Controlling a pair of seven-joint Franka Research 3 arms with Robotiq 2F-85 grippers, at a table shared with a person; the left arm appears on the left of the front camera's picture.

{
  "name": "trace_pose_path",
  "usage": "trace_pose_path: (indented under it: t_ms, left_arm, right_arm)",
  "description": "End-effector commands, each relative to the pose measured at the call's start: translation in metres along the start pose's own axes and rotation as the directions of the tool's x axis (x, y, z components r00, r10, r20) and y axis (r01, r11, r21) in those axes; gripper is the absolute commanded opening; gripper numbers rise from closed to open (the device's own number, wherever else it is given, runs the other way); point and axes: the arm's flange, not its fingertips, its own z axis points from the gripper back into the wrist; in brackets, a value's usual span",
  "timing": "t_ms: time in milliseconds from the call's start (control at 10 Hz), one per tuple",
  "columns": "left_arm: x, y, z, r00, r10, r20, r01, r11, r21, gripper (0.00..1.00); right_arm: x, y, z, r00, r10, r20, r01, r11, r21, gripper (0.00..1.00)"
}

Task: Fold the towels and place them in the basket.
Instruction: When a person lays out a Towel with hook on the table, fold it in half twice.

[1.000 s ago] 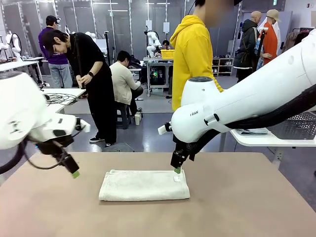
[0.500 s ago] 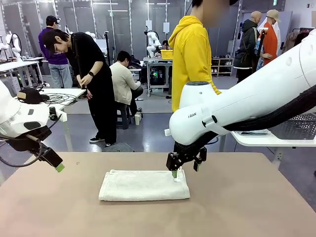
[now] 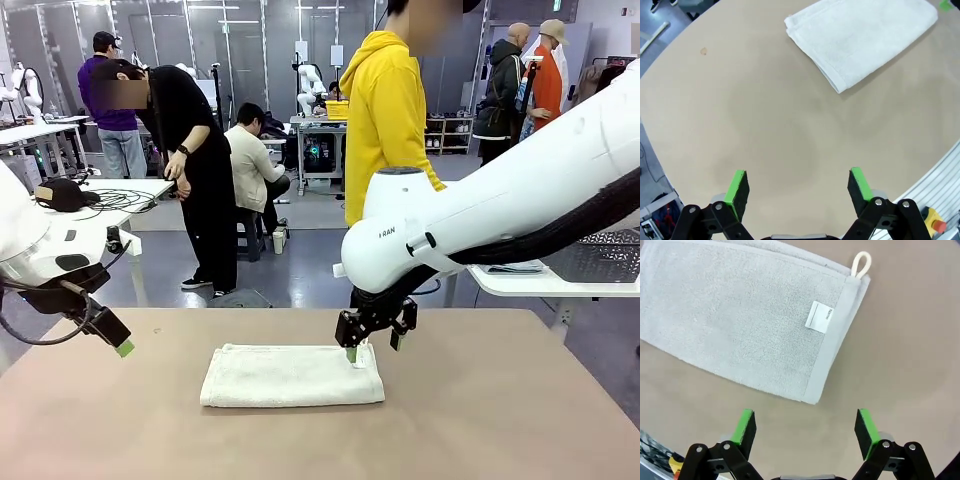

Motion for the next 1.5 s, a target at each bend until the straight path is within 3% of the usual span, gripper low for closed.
trace_pose_path:
  t_ms: [0, 200, 500, 1400]
  left_arm:
    - [0.001, 0.001, 0.0, 1.0, 0.005, -0.001, -0.005, 1.0, 0.01, 1.0]
    - [0.001, 0.001, 0.0, 1.0, 0.005, -0.001, -0.005, 1.0, 0.01, 1.0]
    - [0.001, 0.001, 0.0, 1.0, 0.005, -0.001, -0.005, 1.0, 0.01, 1.0]
    - [0.001, 0.001, 0.0, 1.0, 0.005, -0.001, -0.005, 1.0, 0.01, 1.0]
  right_arm:
    - [0.018, -0.005, -0.025, 0.992, -0.123, -0.037, 0.125, 0.991, 0.047, 1.0]
    - [0.02, -0.013, -0.042, 0.979, -0.204, 0.005, 0.203, 0.975, 0.092, 1.0]
    - [0.026, -0.023, -0.061, 0.947, -0.32, 0.001, 0.318, 0.942, 0.106, 1.0]
    - [0.041, -0.033, -0.079, 0.913, -0.407, -0.033, 0.408, 0.911, 0.067, 1.0]
